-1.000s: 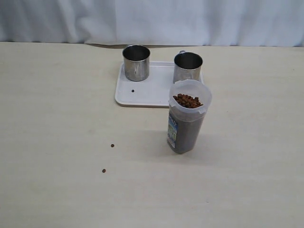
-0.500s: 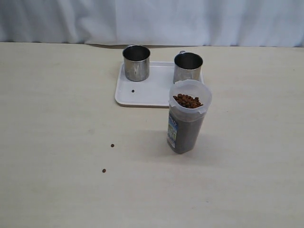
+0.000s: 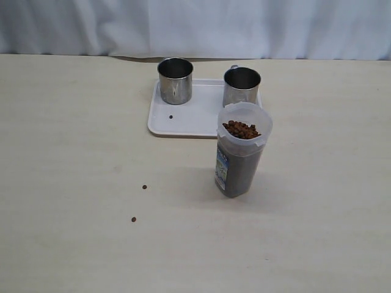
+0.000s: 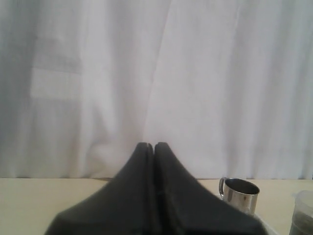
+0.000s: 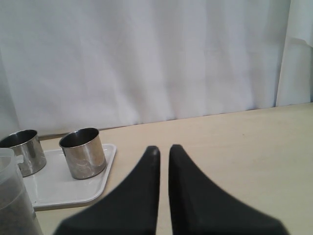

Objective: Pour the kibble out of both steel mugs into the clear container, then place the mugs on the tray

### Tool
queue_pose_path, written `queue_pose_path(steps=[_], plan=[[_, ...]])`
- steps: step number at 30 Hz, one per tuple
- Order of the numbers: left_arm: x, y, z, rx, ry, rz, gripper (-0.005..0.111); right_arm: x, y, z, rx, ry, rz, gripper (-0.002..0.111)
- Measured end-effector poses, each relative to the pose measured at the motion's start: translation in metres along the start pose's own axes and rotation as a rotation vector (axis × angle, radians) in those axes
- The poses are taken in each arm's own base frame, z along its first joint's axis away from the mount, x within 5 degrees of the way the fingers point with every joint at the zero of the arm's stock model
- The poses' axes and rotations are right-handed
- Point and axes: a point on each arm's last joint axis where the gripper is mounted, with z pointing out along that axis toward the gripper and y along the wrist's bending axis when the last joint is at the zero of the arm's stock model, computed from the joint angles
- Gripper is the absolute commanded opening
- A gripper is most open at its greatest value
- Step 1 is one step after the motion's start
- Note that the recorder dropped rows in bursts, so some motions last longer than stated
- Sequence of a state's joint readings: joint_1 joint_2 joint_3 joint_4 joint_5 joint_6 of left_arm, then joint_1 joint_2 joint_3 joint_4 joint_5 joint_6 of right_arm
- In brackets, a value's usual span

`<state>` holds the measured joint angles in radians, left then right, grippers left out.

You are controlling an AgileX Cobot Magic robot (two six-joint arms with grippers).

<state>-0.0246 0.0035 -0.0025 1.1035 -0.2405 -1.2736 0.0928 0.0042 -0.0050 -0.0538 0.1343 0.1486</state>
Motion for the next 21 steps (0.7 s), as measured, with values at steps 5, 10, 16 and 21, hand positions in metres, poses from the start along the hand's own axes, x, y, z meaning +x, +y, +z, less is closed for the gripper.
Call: queue_pose_path(steps=[5, 10, 16, 21], plan=[[0.0000, -0.0001, 0.0000, 0.001, 0.000, -0.001, 0.000, 0.0000, 0.0000, 0.0000, 0.000, 0.000, 0.000, 0.005], [0.0001, -0.0001, 0.0000, 0.001, 0.001, 0.001, 0.000, 0.0000, 0.0000, 0.0000, 0.000, 0.000, 0.000, 0.005], [-0.0007, -0.0034, -0.0001, 0.038, -0.007, -0.052, 0.000, 0.0000, 0.0000, 0.0000, 0.000, 0.000, 0.000, 0.005], [-0.0023, -0.0087, -0.0005, 0.097, -0.022, -0.070, 0.000, 0.0000, 0.0000, 0.0000, 0.000, 0.000, 0.000, 0.005]])
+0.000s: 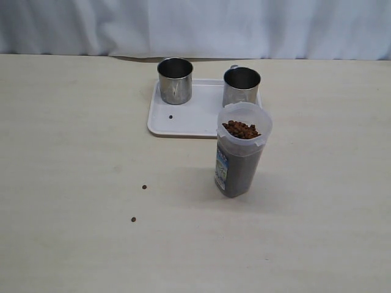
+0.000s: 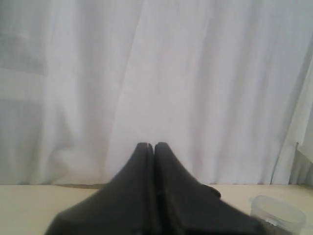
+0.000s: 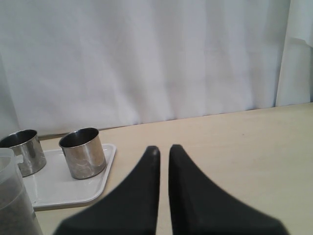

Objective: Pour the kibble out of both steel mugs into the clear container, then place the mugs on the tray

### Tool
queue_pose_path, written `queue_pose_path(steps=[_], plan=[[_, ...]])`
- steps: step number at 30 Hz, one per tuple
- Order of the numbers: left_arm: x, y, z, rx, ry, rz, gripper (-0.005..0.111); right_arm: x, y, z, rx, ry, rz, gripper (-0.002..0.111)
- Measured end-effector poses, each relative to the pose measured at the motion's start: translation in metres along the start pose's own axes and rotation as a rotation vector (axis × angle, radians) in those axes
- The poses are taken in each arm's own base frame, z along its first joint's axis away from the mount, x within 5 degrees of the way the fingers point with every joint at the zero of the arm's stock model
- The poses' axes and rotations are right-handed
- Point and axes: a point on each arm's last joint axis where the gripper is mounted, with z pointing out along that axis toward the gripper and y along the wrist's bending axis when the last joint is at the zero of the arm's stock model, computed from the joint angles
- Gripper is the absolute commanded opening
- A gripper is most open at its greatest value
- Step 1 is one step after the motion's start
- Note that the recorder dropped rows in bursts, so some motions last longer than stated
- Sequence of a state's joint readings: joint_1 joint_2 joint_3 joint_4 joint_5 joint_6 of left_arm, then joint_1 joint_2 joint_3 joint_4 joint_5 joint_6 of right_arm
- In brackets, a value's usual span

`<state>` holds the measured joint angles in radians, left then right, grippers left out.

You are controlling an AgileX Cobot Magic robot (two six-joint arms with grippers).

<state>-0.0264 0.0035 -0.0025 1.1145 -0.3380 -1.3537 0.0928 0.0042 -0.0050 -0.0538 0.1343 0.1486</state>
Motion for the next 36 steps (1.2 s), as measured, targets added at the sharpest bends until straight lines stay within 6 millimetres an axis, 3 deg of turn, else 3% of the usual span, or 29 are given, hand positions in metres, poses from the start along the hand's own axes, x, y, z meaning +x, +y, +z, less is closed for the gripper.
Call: queue_pose_path(steps=[6, 10, 23, 36], plan=[[-0.003, 0.015, -0.001, -0.161, -0.040, -0.031, 0.000, 0.000, 0.000, 0.000, 0.000, 0.000, 0.000, 0.005], [0.013, 0.033, -0.007, -0.361, 0.170, 0.129, 0.000, 0.000, 0.000, 0.000, 0.000, 0.000, 0.000, 0.005], [0.027, 0.038, -0.013, -0.410, 0.356, 0.184, 0.000, 0.000, 0.000, 0.000, 0.000, 0.000, 0.000, 0.005], [0.029, 0.038, -0.014, -0.413, 0.371, 0.155, 0.000, 0.000, 0.000, 0.000, 0.000, 0.000, 0.000, 0.005]])
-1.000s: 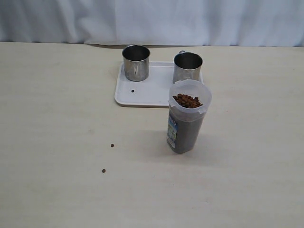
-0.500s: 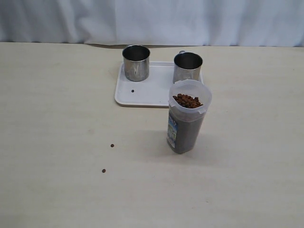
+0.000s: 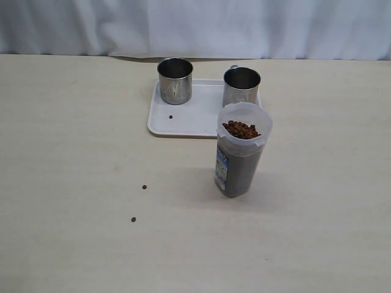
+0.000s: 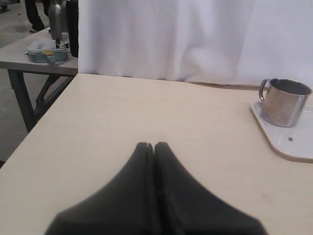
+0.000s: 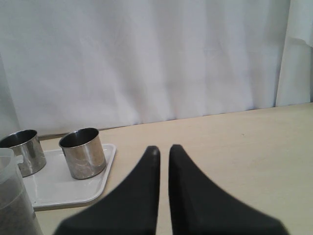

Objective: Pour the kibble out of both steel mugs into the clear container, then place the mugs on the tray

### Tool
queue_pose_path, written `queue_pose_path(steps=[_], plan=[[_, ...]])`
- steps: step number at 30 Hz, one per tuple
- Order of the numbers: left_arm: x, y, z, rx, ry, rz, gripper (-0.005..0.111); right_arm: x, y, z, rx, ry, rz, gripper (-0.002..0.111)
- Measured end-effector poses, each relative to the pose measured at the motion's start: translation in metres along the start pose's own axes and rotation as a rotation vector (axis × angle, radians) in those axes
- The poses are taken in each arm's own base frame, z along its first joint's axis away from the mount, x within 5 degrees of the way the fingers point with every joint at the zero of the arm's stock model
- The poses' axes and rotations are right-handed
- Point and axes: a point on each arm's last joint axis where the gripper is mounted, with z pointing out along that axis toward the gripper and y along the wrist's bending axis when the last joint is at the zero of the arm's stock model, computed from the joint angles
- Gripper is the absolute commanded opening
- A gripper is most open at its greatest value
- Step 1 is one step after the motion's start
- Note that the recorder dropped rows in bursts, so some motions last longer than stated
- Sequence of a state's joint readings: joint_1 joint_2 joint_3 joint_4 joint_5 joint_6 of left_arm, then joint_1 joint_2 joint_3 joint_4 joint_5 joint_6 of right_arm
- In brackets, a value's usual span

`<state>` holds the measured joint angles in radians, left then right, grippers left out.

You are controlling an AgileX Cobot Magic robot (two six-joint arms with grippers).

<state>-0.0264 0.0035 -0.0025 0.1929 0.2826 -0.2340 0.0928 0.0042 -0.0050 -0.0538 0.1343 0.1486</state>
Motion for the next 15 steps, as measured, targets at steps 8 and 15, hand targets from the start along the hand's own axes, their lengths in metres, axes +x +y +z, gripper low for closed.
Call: queue_pose_path(steps=[8, 15], plan=[[0.0003, -0.0009, 0.0000, 0.010, 0.003, -0.036, 0.000, 0.0000, 0.0000, 0.0000, 0.000, 0.000, 0.000, 0.005], [0.0004, 0.0002, 0.0000, -0.002, 0.004, 0.003, 0.000, 0.0000, 0.0000, 0.0000, 0.000, 0.000, 0.000, 0.005]])
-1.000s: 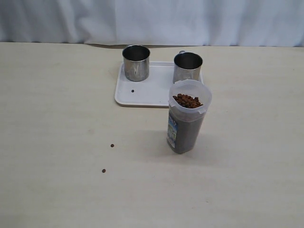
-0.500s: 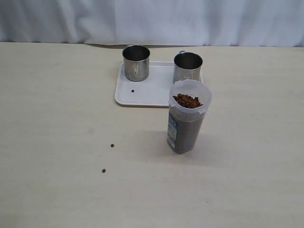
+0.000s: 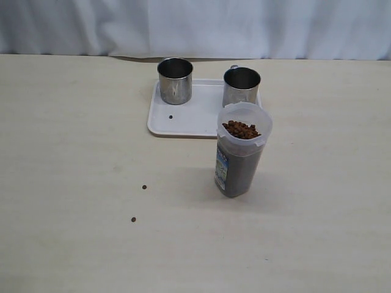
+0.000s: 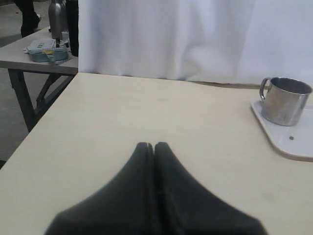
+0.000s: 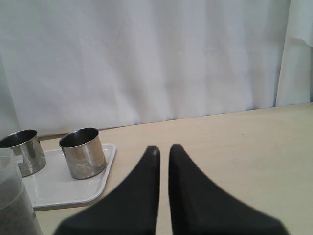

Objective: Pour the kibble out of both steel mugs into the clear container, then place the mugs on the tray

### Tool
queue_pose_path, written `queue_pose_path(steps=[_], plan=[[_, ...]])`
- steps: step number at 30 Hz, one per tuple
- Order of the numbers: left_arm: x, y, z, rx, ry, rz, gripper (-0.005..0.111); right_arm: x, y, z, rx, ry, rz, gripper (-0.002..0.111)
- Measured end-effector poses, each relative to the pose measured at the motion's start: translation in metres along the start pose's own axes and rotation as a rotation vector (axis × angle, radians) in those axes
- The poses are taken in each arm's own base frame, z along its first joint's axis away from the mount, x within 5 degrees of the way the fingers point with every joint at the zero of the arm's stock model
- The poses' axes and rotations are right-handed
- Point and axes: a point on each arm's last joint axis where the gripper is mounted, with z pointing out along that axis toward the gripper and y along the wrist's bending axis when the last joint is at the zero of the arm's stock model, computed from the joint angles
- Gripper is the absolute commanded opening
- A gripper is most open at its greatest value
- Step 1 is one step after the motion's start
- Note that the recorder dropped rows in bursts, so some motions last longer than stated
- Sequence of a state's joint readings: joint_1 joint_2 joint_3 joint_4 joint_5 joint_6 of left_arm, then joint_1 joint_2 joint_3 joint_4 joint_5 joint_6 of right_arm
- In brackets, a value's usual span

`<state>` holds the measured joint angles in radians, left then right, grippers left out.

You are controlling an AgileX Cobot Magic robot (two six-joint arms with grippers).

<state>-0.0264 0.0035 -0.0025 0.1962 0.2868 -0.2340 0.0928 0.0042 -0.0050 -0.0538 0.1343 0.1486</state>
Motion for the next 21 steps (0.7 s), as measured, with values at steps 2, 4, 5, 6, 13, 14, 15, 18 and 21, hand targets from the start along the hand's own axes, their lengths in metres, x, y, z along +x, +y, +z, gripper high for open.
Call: queue_pose_path(steps=[2, 4, 5, 6, 13, 14, 15, 18, 21], plan=[[0.0000, 0.0001, 0.0000, -0.001, 0.000, 0.005, 0.000, 0.0000, 0.0000, 0.0000, 0.000, 0.000, 0.000, 0.005], [0.0000, 0.0002, 0.0000, -0.002, 0.000, 0.007, 0.000, 0.0000, 0.0000, 0.0000, 0.000, 0.000, 0.000, 0.005], [0.0000, 0.0002, 0.0000, -0.002, 0.000, 0.007, 0.000, 0.0000, 0.0000, 0.0000, 0.000, 0.000, 0.000, 0.005], [0.0000, 0.0002, 0.0000, -0.002, 0.000, 0.007, 0.000, 0.0000, 0.0000, 0.0000, 0.000, 0.000, 0.000, 0.005], [0.0000, 0.0002, 0.0000, -0.002, 0.000, 0.007, 0.000, 0.0000, 0.0000, 0.0000, 0.000, 0.000, 0.000, 0.005], [0.0000, 0.0002, 0.0000, -0.002, 0.000, 0.007, 0.000, 0.0000, 0.0000, 0.0000, 0.000, 0.000, 0.000, 0.005], [0.0000, 0.0002, 0.0000, -0.002, 0.000, 0.007, 0.000, 0.0000, 0.0000, 0.0000, 0.000, 0.000, 0.000, 0.005], [0.0000, 0.0002, 0.0000, -0.002, 0.000, 0.007, 0.000, 0.0000, 0.0000, 0.0000, 0.000, 0.000, 0.000, 0.005], [0.0000, 0.0002, 0.0000, -0.002, 0.000, 0.007, 0.000, 0.0000, 0.0000, 0.0000, 0.000, 0.000, 0.000, 0.005]])
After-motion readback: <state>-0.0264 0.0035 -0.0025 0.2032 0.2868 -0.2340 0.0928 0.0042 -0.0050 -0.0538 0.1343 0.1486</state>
